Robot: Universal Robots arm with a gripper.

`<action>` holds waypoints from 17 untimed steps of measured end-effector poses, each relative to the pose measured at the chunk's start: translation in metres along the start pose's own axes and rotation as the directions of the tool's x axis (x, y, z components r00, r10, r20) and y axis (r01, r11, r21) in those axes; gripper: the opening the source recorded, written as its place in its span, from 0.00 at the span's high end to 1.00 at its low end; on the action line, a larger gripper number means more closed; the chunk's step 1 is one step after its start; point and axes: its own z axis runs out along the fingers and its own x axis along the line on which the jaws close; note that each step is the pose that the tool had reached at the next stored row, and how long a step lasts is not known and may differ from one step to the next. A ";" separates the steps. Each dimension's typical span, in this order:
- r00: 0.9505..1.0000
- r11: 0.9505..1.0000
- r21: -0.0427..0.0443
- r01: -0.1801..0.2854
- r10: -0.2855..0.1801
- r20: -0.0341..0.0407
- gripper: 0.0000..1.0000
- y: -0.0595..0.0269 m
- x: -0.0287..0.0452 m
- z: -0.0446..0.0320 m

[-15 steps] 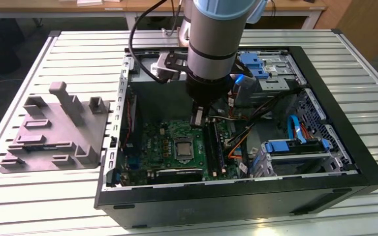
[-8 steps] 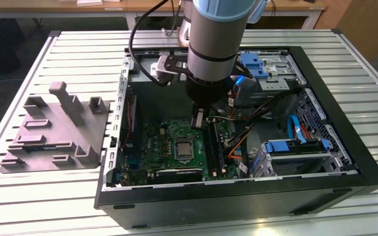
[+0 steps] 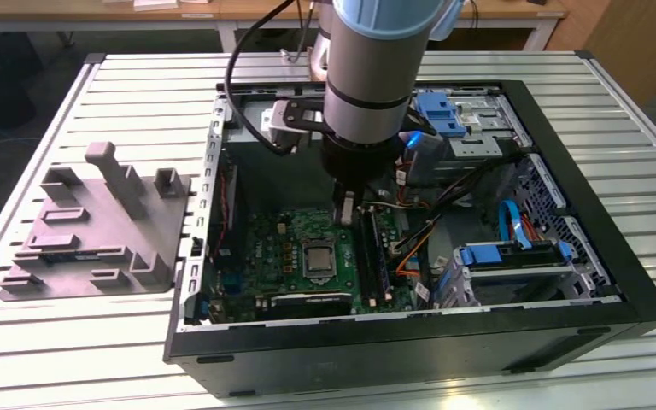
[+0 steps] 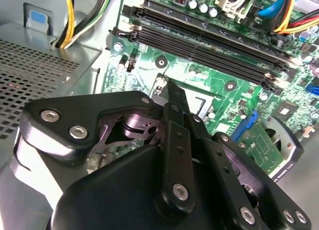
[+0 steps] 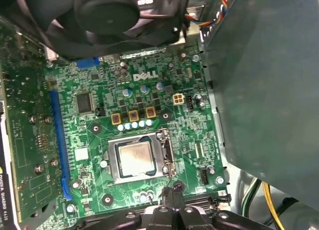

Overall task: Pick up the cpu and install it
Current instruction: 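Install the first cpu locking lever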

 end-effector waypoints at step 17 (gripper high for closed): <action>0.998 0.998 -0.001 0.059 -0.059 -0.004 0.89 -0.0016 0.0083 0.0016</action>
